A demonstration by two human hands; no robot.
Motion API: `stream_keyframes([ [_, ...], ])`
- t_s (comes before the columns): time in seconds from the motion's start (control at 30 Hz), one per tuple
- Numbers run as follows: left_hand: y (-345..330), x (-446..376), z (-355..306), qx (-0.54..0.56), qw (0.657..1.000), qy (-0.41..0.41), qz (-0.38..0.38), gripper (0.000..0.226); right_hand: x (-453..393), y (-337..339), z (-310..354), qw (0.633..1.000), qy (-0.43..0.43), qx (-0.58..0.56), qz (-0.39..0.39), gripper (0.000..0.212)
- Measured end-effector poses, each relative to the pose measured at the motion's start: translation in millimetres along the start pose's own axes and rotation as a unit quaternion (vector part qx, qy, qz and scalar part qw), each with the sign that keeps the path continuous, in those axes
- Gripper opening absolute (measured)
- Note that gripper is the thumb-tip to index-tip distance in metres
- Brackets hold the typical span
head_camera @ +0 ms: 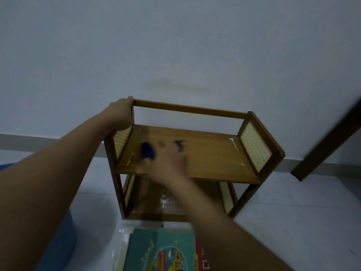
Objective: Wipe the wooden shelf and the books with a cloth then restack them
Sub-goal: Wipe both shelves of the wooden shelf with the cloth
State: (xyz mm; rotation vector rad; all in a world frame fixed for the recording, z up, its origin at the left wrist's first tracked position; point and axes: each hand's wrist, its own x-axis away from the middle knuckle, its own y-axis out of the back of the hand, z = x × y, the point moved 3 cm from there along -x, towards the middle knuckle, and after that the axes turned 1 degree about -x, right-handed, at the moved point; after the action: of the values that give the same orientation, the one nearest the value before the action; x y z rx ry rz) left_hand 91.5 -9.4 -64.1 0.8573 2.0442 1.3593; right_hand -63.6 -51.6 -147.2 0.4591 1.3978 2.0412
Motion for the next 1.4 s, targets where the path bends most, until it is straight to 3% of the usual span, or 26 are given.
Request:
stream_keyframes([
  [0.07,0.0,0.5,-1.7,-0.001,1.000,-0.002,-0.001,0.063,10.6,-7.9,37.4,0.995,0.097,-0.007,0.015,0.041],
  [0.17,-0.5,0.9,-2.3,-0.002,1.000,-0.004,0.003,0.066,15.8,13.9,9.9,0.991,0.116,-0.046,0.046,0.029],
  [0.27,-0.2,0.9,-0.3,0.004,1.000,-0.004,0.003,0.068,32.9,50.7,-78.0,0.998,-0.003,-0.058,0.023,0.011],
  [0.33,1.0,2.4,-3.5,0.008,1.000,-0.010,-0.002,0.064,54.5,81.9,-132.0,0.995,-0.068,-0.060,-0.036,0.017],
  [0.4,2.5,4.3,-6.2,0.010,1.000,-0.015,-0.008,0.058,58.6,96.0,-158.8,0.993,-0.079,-0.051,-0.066,0.026],
  [0.5,3.9,6.1,-7.4,-0.001,1.000,-0.025,-0.013,0.055,22.1,84.2,-165.3,0.994,-0.097,0.012,-0.042,0.020],
  [0.57,4.1,5.5,-7.0,-0.002,1.000,-0.024,-0.012,0.054,-12.1,75.2,-165.8,0.990,-0.118,0.045,-0.062,0.036],
  [0.67,2.5,2.3,-2.0,0.008,1.000,-0.018,-0.013,0.057,-51.1,63.9,-145.8,0.963,-0.228,0.051,-0.136,0.040],
  [0.73,1.9,-0.2,0.1,0.012,1.000,-0.017,-0.016,0.058,-64.6,49.6,-105.3,0.957,-0.258,0.039,-0.129,0.038],
  [0.87,-2.2,-4.0,0.4,0.004,0.999,-0.030,-0.022,0.056,-91.7,3.3,-13.6,0.997,-0.056,0.011,-0.045,0.042],
  [0.97,-3.2,-7.5,3.3,0.001,0.999,-0.030,-0.025,0.058,-87.5,-7.3,26.0,0.998,0.059,-0.002,0.012,0.039],
  [1.07,-4.3,-8.4,4.5,0.005,1.000,-0.021,-0.022,0.060,-43.2,-6.8,38.0,0.994,0.092,-0.060,0.029,0.033],
  [1.27,-3.7,-7.6,5.4,-0.002,0.999,-0.029,-0.019,0.055,16.9,1.6,38.0,0.977,0.209,-0.025,0.042,0.038],
  [1.33,-3.5,-4.7,2.7,-0.007,0.999,-0.032,-0.020,0.052,9.9,10.9,18.2,0.974,0.205,-0.037,0.093,0.034],
  [1.4,-4.1,-2.6,2.4,-0.009,0.999,-0.033,-0.019,0.053,10.8,27.8,-28.8,0.984,0.130,-0.065,0.101,0.020],
])
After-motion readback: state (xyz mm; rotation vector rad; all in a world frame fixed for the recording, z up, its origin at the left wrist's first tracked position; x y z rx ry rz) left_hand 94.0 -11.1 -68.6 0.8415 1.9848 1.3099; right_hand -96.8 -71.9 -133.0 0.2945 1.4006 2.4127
